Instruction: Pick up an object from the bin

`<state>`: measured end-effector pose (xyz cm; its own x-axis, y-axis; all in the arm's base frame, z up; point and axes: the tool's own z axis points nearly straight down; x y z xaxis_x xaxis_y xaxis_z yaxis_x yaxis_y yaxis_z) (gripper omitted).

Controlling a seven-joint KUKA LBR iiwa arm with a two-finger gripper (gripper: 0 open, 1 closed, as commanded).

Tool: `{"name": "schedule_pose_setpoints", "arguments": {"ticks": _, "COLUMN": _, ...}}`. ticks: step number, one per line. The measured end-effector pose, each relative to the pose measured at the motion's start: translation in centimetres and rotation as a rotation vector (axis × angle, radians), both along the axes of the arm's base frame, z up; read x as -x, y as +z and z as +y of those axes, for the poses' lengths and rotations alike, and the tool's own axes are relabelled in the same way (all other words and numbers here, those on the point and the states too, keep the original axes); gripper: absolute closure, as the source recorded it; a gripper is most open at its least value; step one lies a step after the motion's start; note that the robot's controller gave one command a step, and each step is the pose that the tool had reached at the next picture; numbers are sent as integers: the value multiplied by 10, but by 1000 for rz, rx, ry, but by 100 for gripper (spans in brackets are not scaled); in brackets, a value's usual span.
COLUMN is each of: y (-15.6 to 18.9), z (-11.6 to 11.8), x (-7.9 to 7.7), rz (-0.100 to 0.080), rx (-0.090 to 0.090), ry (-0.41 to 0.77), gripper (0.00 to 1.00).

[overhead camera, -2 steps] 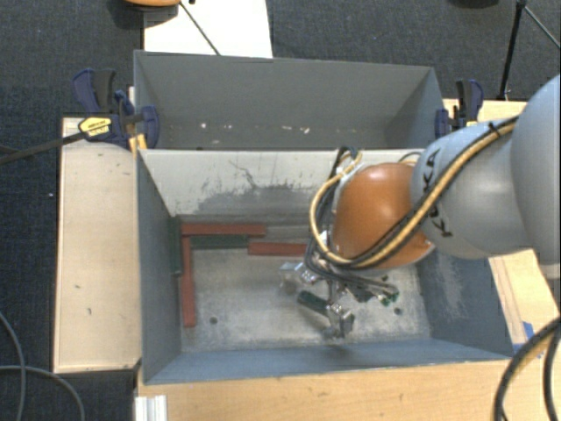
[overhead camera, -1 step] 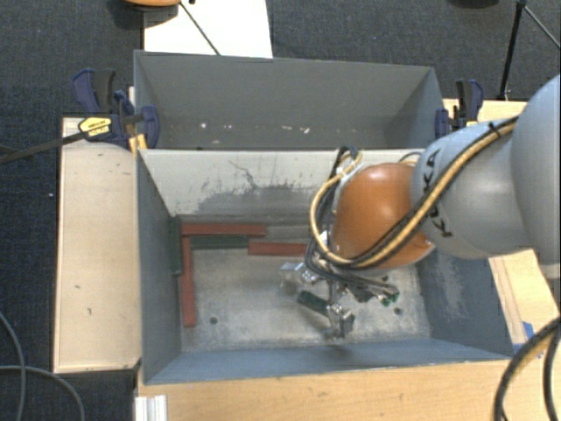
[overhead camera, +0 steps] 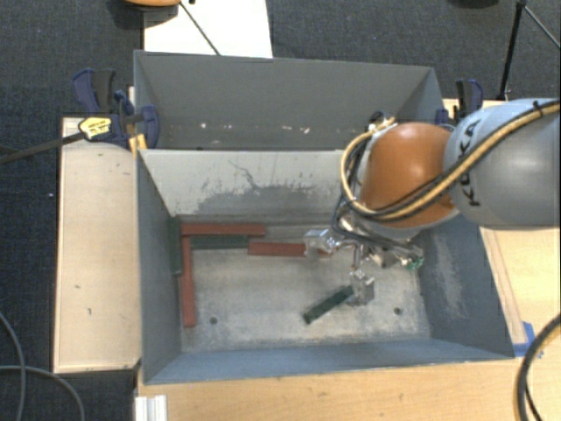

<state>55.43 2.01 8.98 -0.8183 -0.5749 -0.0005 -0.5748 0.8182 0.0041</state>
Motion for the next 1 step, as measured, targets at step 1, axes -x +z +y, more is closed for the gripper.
{"name": "schedule_pose_setpoints", "arguments": {"ticks": 1, "y": -13, "z": 18, "x": 9, "rz": -15, "rx": 9, "ry": 298, "gripper": 100}}
